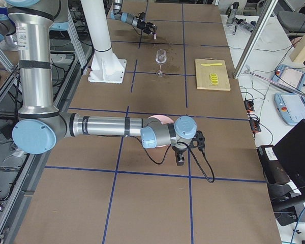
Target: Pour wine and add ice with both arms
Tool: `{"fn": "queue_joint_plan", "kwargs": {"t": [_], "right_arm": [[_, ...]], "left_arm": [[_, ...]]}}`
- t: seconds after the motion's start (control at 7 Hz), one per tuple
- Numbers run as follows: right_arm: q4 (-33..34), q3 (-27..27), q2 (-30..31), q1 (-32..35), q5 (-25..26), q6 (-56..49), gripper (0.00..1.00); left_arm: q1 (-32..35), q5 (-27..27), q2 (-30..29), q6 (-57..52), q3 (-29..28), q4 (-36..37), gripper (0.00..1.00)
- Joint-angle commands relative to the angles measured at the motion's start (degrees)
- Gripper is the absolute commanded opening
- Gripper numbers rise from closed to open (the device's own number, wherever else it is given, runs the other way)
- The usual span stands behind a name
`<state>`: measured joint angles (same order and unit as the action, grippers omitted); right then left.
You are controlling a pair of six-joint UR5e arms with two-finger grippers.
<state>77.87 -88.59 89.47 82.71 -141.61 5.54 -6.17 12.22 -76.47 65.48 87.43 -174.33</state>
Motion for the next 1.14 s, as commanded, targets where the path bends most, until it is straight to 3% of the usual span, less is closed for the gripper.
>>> {"fn": "queue_joint_plan", "kwargs": {"t": [0.0, 0.29, 1.0], "right_arm": [[0.0, -0.1, 0.0, 0.0, 0.0, 0.0, 1.0], [0.0, -0.4, 0.0, 0.0, 0.0, 0.1, 1.0], [0.0, -0.4, 0.0, 0.0, -0.1, 0.1, 1.0]], "left_arm": [[-0.1, -0.8, -0.1, -0.1, -0.9, -0.2, 0.88], [-0.2, -0.8, -0.2, -0.1, -1.4, -0.1, 0.78], [-1.5, -0.4, -0.3, -0.3, -1.8, 0.0, 0.71]]}}
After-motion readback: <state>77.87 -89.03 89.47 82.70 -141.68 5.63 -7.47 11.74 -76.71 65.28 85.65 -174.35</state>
